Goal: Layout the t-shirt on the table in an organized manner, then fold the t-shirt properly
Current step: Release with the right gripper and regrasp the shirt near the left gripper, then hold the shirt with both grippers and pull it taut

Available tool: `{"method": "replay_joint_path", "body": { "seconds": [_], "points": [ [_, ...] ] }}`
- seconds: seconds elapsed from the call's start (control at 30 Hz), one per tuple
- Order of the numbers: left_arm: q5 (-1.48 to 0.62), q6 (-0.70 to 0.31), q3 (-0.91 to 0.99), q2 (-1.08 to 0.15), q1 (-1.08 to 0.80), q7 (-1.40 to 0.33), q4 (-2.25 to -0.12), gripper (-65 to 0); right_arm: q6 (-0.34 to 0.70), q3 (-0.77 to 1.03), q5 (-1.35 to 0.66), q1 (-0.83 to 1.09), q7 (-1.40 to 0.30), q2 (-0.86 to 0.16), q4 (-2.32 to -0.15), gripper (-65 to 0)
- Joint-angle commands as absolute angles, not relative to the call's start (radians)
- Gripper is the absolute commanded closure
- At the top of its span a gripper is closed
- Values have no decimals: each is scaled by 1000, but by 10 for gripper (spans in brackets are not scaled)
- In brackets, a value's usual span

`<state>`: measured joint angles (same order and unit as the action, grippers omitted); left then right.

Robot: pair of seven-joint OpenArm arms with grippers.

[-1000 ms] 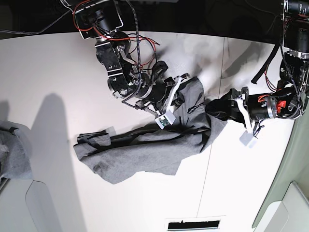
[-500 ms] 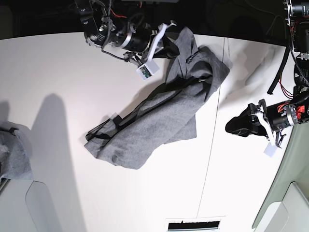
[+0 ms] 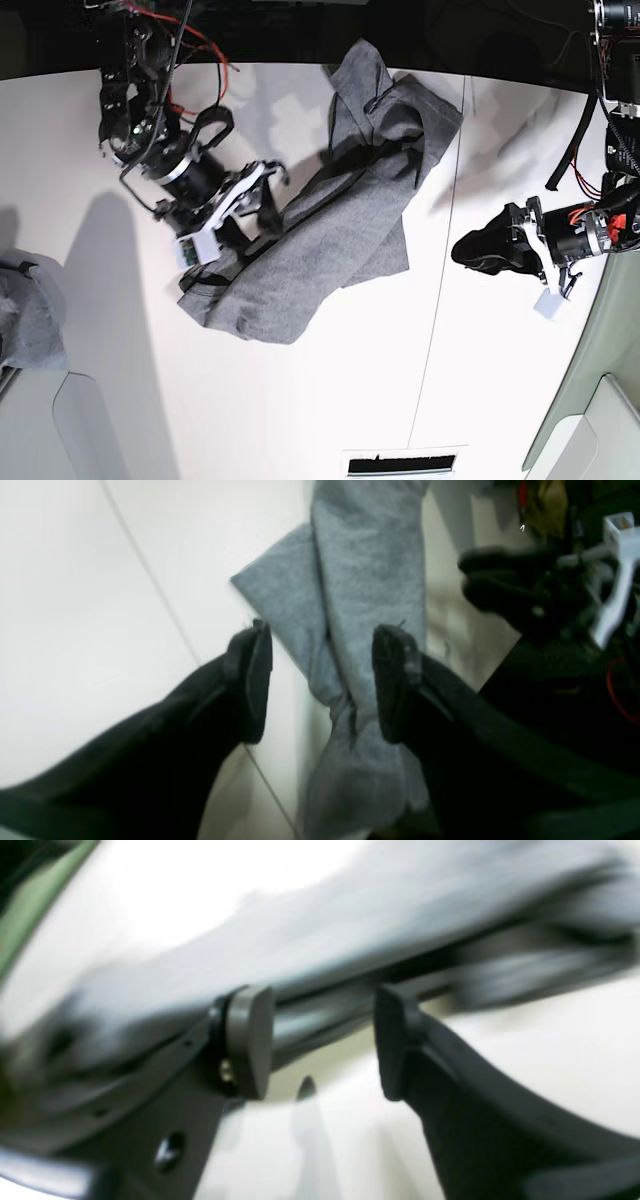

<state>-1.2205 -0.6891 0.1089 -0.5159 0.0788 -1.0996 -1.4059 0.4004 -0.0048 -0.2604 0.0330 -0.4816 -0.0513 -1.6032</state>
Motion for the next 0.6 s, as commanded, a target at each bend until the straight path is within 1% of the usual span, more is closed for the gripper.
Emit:
{"method": "replay_joint_path", "body": {
  "seconds": [0.0, 0.13, 0.3, 0.5, 0.57],
  "points": [
    [-1245, -698, 97, -531, 94, -1085, -1427, -341, 375, 12, -252, -15, -456, -49, -1602, -321],
    [-1231, -698, 12, -522, 94, -1066, -1428, -342, 337, 52, -178, -149, -454, -50, -1458, -321],
    [-1115, -698, -40, -470, 112, -971, -1428, -342, 279, 62, -135, -267, -437, -50, -1265, -321],
    [-1013, -698, -40, -391, 136, -938, -1428, -342, 157, 62, -66, -287, -418, -50, -1237, -321],
    [-978, -698, -41, -373, 136, -920, -1428, -342, 149, 64, -64, -288, -410, -50, -1237, -321]
  ]
}}
